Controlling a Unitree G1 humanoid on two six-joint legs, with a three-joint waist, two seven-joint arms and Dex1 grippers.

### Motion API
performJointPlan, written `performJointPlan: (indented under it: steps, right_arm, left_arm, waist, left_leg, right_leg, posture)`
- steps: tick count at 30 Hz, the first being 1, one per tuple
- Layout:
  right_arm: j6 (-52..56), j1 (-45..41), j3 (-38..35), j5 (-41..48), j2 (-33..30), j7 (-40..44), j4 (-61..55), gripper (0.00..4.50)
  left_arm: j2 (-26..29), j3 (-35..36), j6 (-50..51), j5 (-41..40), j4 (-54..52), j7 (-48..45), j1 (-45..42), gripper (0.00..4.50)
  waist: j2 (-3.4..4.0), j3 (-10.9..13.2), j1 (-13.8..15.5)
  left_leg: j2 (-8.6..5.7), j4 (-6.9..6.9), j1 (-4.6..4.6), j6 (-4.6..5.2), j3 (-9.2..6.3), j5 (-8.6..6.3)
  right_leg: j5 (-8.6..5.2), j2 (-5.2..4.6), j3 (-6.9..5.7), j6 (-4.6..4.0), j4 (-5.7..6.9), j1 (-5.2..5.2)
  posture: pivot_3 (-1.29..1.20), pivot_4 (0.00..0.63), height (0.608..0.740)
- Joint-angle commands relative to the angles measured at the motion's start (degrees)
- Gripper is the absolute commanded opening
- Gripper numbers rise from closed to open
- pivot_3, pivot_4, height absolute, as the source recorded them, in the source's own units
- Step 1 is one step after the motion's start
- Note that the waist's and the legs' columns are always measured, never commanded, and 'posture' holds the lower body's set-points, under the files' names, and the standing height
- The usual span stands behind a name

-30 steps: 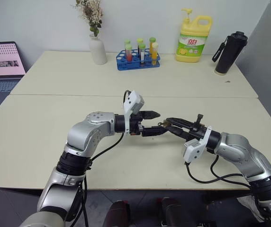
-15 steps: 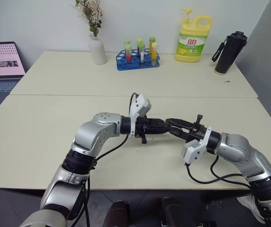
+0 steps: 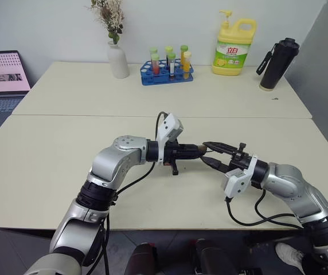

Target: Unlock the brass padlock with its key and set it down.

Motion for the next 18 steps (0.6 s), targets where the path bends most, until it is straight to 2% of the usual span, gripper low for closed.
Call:
performJointPlan:
  steps: [1,6,10,12,18]
  right_arm:
    - [4.0,2.2,-3.1,5.5,-3.1,3.6,-3.2,3.36]
    - [12.2,6.7,-4.3,17.1,-6.5,11.0,-9.7,3.36]
    - [22.9,9.8,-5.0,28.2,-9.2,18.1,-17.0,3.36]
    - [28.3,10.5,-5.5,33.3,-9.9,20.0,-20.6,2.77]
    - [41.4,7.5,-6.3,40.9,-6.4,18.5,-24.3,0.43]
  left_arm:
    - [1.0,0.8,-1.0,-0.5,-0.4,-1.9,-1.5,0.14]
    - [1.9,0.8,-1.2,-0.9,0.1,-4.5,-1.9,0.14]
    - [2.1,0.7,-1.7,-0.6,1.1,-5.9,-2.5,0.14]
    - [2.0,0.7,-1.9,-0.6,1.3,-6.5,-2.8,0.14]
    - [2.9,-0.2,-4.0,0.2,0.0,-8.9,-2.7,0.14]
  waist:
    - [0.0,0.0,0.0]
    - [0.0,0.0,0.0]
    - [0.0,0.0,0.0]
    - [0.0,0.0,0.0]
    - [0.0,0.0,0.0]
  left_leg:
    - [0.0,0.0,0.0,0.0,-0.01,0.0]
    - [0.0,0.0,-0.01,0.01,0.0,0.0]
    - [0.0,-0.01,-0.01,0.01,-0.03,-0.01]
    - [0.0,0.0,-0.01,0.01,-0.03,-0.01]
    - [0.0,0.0,-0.01,0.01,-0.04,-0.01]
  right_leg:
    - [0.0,0.0,-0.01,0.0,0.0,0.0]
    - [-0.01,0.0,-0.01,0.02,-0.02,0.0]
    - [-0.02,0.02,-0.03,0.03,-0.01,0.0]
    - [-0.02,0.02,-0.04,0.03,-0.01,0.01]
    - [-0.02,0.02,-0.05,0.05,-0.01,0.01]
  posture:
    - [0.0,0.15,0.74]
    - [0.0,0.15,0.74]
    - [0.0,0.15,0.74]
    - [0.0,0.15,0.74]
    - [0.0,0.15,0.74]
